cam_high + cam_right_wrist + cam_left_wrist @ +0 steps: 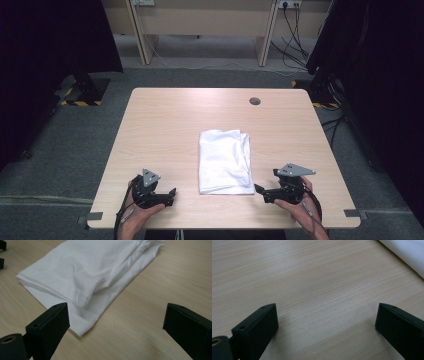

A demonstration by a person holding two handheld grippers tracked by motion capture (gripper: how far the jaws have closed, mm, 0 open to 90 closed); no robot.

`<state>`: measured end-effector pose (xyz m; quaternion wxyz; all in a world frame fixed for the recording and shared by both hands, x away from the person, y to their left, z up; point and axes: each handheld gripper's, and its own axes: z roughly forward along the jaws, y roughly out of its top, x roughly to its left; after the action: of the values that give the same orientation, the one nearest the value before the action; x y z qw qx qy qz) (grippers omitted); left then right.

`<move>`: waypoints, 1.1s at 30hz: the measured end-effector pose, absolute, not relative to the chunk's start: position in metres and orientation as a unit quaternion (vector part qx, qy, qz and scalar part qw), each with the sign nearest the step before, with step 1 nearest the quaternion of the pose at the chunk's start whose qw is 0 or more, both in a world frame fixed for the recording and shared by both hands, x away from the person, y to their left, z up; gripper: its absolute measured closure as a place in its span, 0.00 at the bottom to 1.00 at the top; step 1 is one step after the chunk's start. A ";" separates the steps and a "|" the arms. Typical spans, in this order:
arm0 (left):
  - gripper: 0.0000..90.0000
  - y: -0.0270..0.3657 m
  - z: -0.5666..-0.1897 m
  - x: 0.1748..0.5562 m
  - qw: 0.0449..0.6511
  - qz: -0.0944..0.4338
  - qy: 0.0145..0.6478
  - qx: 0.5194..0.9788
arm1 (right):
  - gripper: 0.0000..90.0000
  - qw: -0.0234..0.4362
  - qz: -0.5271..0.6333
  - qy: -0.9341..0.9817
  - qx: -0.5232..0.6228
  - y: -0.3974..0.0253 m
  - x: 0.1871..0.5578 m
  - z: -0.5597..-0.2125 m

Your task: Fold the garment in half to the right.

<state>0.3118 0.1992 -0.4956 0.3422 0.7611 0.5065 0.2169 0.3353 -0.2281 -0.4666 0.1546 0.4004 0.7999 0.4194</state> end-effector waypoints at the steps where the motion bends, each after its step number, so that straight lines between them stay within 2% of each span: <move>1: 0.04 0.199 -0.496 0.312 0.342 0.217 0.507 0.761 | 0.07 0.154 0.419 0.799 0.402 -0.229 0.335 -0.467; 33: 0.04 0.199 -0.496 0.312 0.342 0.217 0.507 0.761 | 0.07 0.162 0.421 0.792 0.412 -0.247 0.303 -0.473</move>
<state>0.3119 0.1992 -0.4956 0.3422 0.7611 0.5065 0.2170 0.3034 -0.2470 -0.4728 0.1618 0.4123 0.7917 0.4209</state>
